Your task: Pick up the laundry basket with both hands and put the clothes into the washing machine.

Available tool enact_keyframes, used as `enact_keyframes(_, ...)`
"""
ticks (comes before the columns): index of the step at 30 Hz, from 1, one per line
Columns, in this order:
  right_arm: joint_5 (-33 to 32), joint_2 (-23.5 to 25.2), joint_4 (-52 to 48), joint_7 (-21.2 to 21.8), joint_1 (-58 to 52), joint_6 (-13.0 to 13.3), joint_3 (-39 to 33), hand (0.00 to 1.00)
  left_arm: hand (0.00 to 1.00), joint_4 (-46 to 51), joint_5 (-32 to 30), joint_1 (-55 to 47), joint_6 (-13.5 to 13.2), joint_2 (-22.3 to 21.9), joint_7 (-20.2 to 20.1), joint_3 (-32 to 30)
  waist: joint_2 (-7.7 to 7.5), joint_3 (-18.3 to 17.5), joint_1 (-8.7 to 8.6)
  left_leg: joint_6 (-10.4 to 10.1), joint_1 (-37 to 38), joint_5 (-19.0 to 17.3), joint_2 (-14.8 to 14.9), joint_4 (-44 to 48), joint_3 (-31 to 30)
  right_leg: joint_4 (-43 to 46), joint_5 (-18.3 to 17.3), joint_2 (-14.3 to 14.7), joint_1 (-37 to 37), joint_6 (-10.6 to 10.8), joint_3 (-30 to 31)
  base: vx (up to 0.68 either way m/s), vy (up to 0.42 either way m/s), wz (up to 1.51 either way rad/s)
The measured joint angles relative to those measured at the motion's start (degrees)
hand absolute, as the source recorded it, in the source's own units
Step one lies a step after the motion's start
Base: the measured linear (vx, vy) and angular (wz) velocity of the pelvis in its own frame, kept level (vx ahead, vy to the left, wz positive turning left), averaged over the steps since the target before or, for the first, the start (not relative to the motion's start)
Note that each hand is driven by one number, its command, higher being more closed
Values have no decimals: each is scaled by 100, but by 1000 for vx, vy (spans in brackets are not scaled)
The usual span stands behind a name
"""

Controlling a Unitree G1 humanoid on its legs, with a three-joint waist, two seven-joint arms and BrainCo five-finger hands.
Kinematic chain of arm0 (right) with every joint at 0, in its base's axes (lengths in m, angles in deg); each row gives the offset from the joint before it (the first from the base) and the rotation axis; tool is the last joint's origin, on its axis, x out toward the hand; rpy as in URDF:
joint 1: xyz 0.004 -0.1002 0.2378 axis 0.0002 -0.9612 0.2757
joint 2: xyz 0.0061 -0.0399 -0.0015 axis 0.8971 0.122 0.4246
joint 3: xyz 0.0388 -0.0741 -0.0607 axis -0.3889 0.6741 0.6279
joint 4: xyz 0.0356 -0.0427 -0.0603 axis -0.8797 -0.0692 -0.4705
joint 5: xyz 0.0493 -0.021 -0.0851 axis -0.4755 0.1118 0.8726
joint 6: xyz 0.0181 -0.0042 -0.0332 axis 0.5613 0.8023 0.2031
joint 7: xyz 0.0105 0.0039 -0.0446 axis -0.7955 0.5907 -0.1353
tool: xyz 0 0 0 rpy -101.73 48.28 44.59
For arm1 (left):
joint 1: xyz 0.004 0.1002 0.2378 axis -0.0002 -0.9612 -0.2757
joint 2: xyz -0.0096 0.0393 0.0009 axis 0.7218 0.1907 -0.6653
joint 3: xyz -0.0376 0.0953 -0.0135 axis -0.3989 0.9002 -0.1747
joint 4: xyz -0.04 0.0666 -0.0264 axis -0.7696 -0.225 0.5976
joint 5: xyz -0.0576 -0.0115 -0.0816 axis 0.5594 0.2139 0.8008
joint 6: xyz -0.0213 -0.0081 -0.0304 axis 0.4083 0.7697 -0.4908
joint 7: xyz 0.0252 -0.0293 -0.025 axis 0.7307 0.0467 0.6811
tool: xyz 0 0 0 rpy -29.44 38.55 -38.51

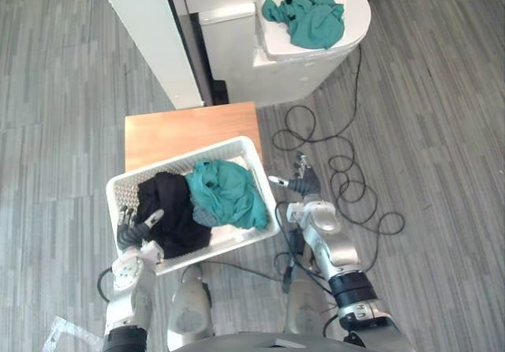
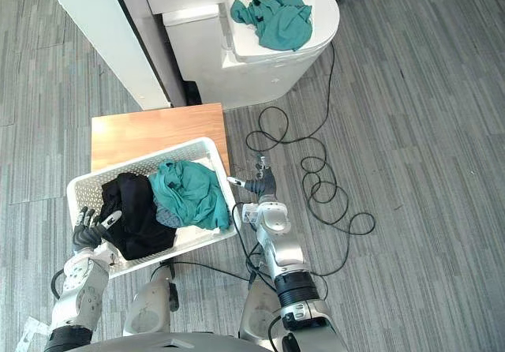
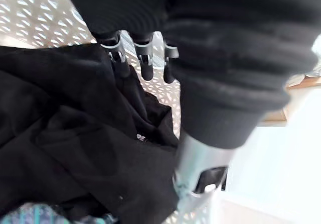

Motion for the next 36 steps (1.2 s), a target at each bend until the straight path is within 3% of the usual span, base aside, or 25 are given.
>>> enact_keyframes(19, -1, 146, -15, -61, -48, 2, 11, 0, 0, 1535, 7, -100, -276, 12, 131, 246, 5, 1, -102, 2, -7, 1, -1, -2, 3, 4, -18, -3, -9, -16, -9, 0, 0, 0)
enact_keyframes(26, 0, 146, -16, -55, -51, 1, 8, 0, 0, 1549, 6, -331, -312, 9, 161, 124, 9, 3, -71, 2, -32, 1, -1, -2, -28, 27, -58, -18, -15, -21, -78, 0, 0, 2)
enact_keyframes(36, 1, 150, -15, -55, -53, 1, 0, 0, 0, 1226, 1, -365, -248, -26, 276, -517, 35, 7, 3, 2, -96, 2, -9, -3, -109, 51, -82, -38, -25, 3, -140, 12, -3, 3)
